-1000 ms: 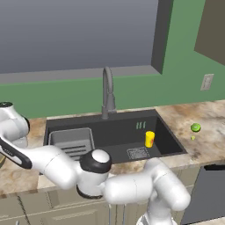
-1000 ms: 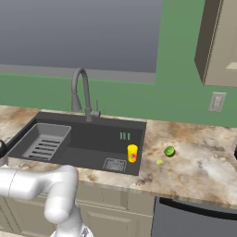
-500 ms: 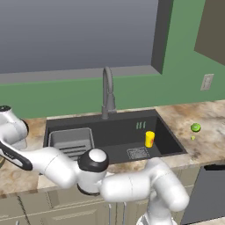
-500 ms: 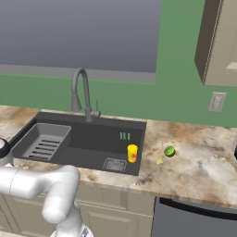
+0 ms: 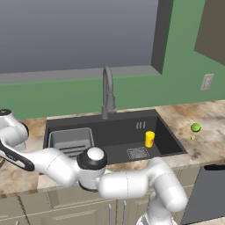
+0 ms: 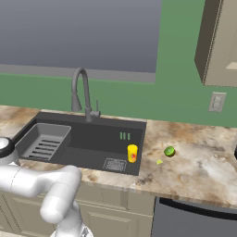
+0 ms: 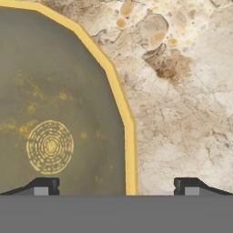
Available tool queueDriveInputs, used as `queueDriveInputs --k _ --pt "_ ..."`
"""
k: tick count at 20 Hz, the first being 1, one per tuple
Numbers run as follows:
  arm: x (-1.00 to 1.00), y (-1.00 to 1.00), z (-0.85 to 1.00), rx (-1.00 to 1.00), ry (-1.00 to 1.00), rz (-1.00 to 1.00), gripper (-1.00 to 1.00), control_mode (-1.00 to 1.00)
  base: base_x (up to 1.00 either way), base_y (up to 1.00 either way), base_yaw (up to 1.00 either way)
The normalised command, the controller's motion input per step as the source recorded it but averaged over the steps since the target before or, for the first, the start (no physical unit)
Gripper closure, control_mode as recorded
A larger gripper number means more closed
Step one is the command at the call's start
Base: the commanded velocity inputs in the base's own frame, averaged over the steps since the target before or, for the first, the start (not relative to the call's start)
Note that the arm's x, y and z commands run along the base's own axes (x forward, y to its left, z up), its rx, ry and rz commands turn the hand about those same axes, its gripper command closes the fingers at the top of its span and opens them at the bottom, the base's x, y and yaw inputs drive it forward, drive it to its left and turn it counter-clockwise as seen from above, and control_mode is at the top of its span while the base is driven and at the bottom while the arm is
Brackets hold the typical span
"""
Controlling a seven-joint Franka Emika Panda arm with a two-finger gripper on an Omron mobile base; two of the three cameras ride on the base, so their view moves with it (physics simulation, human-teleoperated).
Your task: Remove the kiwi and lemon wedge from the sink. Then move the bowl and cup from the counter to the sink for washing.
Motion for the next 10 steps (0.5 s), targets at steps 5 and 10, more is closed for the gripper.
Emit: queueDriveInputs --k 5,10 --pt "0.22 0.20 -0.11 0.00 0.00 -0.02 -1.00 -1.00 0.00 0.00 0.00" --pt "0.06 0.24 -0.07 0.00 0.00 -0.03 -1.00 -1.00 0.00 0.00 0.00"
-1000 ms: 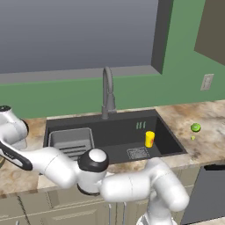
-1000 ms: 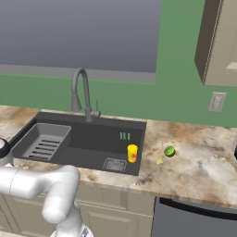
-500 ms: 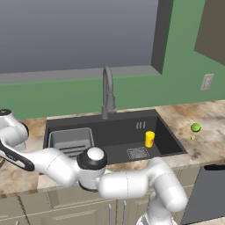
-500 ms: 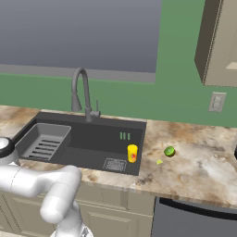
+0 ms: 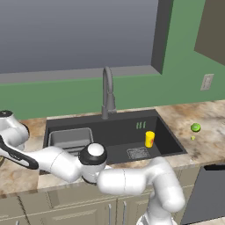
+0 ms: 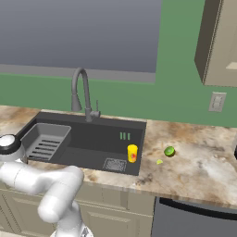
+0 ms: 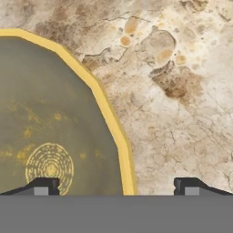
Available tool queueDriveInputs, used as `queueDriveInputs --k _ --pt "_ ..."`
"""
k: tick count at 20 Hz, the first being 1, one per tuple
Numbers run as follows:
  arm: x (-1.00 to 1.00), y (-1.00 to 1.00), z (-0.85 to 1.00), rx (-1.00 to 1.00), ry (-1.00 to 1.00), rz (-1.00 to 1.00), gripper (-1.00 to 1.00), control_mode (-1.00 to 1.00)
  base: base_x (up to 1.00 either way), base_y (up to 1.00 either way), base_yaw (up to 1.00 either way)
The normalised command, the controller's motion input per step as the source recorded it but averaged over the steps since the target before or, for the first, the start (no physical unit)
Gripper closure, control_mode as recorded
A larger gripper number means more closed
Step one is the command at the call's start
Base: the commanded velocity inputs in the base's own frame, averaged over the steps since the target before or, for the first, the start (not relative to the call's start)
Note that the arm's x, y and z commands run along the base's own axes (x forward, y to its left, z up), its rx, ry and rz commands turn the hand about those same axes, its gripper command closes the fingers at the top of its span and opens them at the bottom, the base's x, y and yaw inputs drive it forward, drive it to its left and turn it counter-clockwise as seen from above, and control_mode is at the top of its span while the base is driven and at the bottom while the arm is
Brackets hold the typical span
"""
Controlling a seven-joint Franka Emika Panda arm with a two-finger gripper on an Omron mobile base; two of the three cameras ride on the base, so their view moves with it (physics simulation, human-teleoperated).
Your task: Remove the kiwi and lemon wedge from the sink. Then move the bowl and cup from the counter to the sink for washing.
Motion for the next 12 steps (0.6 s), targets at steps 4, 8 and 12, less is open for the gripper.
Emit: queueDriveInputs --k 4,8,12 --pt "0.00 0.25 -0.01 0.00 0.00 -0.04 -1.00 -1.00 0.00 0.00 0.00" --pt "-0.02 0.15 0.00 -0.01 0.00 -0.06 1.00 -1.00 0.00 0.00 0.00" --pt "-0.05 0.14 0.02 -0.04 0.00 -0.08 1.00 -1.00 0.00 0.00 0.00"
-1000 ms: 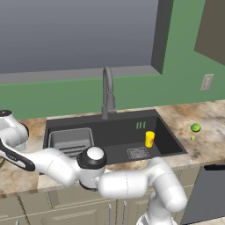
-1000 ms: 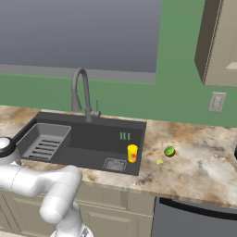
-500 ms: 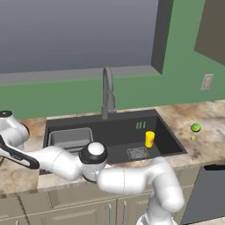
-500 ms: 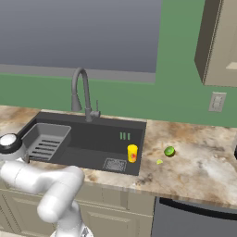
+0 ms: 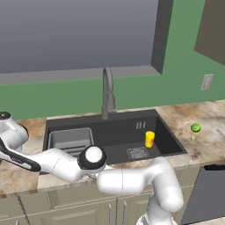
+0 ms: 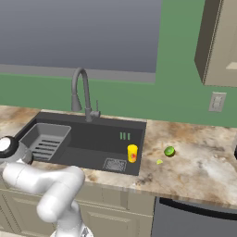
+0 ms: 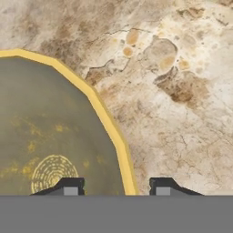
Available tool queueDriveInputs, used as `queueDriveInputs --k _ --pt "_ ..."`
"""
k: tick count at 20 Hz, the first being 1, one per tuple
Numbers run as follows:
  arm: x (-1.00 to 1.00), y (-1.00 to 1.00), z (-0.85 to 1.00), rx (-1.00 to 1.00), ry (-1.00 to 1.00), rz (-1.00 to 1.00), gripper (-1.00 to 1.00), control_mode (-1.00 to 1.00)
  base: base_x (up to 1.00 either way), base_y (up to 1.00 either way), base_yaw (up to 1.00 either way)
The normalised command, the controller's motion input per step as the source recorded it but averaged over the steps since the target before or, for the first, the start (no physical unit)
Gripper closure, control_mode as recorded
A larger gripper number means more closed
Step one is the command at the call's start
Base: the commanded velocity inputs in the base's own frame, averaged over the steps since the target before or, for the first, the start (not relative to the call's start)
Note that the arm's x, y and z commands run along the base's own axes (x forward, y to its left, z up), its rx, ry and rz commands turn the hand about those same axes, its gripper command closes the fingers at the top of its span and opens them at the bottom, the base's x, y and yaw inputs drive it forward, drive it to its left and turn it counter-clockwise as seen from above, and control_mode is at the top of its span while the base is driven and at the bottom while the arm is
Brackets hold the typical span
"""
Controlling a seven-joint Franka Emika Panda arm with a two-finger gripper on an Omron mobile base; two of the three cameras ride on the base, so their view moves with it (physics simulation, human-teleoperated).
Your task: Remove the kiwi and lemon wedge from the sink. Then move the bowl and cup from the counter to the sink for washing.
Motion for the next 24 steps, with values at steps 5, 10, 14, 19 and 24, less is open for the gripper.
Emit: queueDriveInputs --k 5,10,14,19,24 --pt "-0.11 0.02 0.06 -0.01 0.01 -0.08 1.00 -1.00 0.00 0.00 0.00" --pt "-0.11 0.00 0.21 0.00 0.05 -0.08 1.00 -1.00 0.00 0.00 0.00" --pt "-0.06 -0.03 0.30 0.00 0.10 -0.07 1.00 -1.00 0.00 0.00 0.00" --pt "-0.11 -0.07 0.32 0.00 0.03 -0.04 1.00 -1.00 0.00 0.00 0.00" --pt "-0.20 -0.09 0.33 0.00 0.00 -0.01 1.00 -1.00 0.00 0.00 0.00"
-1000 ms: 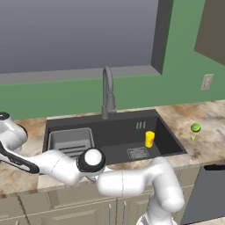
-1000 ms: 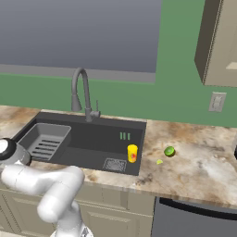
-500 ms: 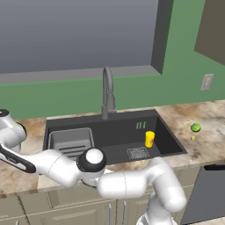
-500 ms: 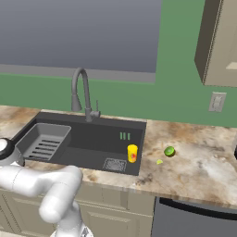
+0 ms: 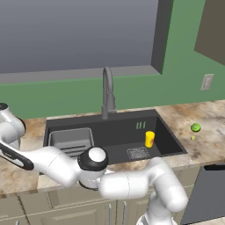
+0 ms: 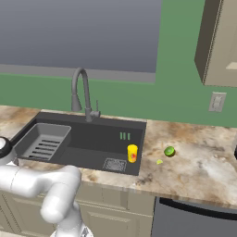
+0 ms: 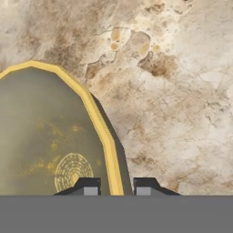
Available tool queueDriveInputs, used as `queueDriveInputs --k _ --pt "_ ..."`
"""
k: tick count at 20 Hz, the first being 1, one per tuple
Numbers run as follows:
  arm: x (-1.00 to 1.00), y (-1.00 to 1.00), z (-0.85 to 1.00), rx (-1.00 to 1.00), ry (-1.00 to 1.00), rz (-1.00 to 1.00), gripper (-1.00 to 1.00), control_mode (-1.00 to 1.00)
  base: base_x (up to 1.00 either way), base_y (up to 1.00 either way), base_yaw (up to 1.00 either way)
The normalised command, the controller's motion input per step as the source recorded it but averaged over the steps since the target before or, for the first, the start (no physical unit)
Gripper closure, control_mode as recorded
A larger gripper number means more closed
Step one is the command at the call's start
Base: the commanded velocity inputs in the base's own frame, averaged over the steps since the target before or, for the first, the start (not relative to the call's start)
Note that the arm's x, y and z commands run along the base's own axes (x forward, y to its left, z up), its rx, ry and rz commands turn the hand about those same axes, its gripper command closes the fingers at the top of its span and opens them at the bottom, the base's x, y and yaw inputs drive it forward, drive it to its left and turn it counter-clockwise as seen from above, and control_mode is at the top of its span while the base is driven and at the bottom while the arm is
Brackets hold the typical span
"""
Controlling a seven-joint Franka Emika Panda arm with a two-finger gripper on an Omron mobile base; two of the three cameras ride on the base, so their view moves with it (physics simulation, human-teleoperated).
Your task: Remove the kiwi and lemon wedge from the sink. Then move the bowl and cup from the counter to the sink for washing.
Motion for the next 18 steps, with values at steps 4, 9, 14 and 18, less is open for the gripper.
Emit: queueDriveInputs --k 4,9,14,18 --pt "-0.19 -0.17 0.33 0.00 0.00 -0.03 1.00 -1.00 0.00 0.00 0.00" --pt "-0.18 -0.31 0.31 0.03 0.00 -0.07 1.00 -1.00 0.00 0.00 0.00" --pt "-0.23 -0.34 0.29 0.11 0.01 -0.06 1.00 -1.00 0.00 0.00 0.00" --pt "-0.29 -0.36 0.25 0.16 0.00 -0.04 1.00 -1.00 0.00 0.00 0.00"
